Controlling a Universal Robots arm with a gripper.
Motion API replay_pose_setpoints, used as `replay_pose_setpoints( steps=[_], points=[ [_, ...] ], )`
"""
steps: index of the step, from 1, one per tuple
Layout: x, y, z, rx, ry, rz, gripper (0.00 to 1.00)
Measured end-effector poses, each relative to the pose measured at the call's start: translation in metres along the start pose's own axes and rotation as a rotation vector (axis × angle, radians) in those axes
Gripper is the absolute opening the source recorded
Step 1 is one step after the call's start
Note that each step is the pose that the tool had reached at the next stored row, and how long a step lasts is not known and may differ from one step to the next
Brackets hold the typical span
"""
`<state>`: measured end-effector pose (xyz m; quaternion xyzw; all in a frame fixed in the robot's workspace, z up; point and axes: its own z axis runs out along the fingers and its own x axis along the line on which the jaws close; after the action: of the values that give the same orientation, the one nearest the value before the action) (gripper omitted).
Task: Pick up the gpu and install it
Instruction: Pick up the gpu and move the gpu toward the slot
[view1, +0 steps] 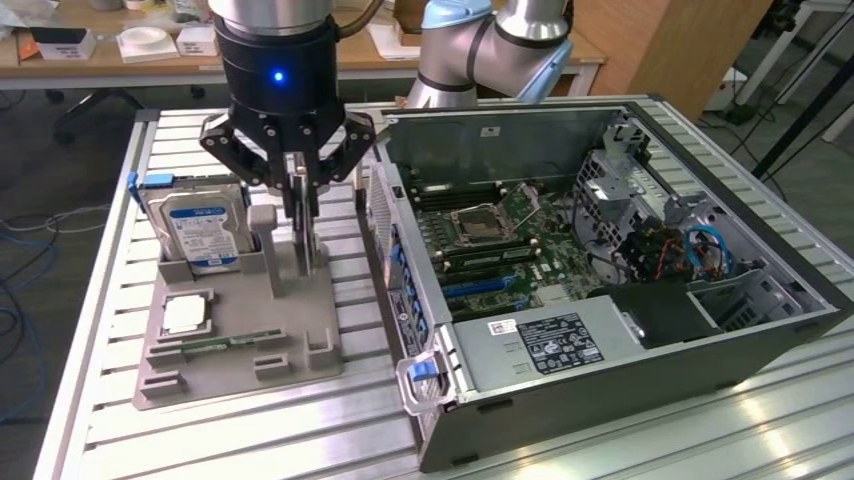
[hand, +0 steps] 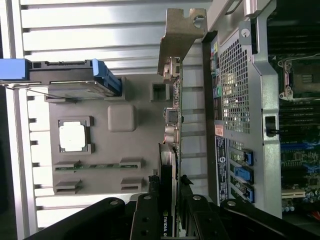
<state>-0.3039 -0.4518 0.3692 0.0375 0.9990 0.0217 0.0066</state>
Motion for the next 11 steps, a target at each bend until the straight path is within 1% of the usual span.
replay_pose_setpoints(
  steps=[11],
  points=[
    [0.000,0.0006,-0.0129,-0.0001,-0.0001,0.000,0.26]
  ],
)
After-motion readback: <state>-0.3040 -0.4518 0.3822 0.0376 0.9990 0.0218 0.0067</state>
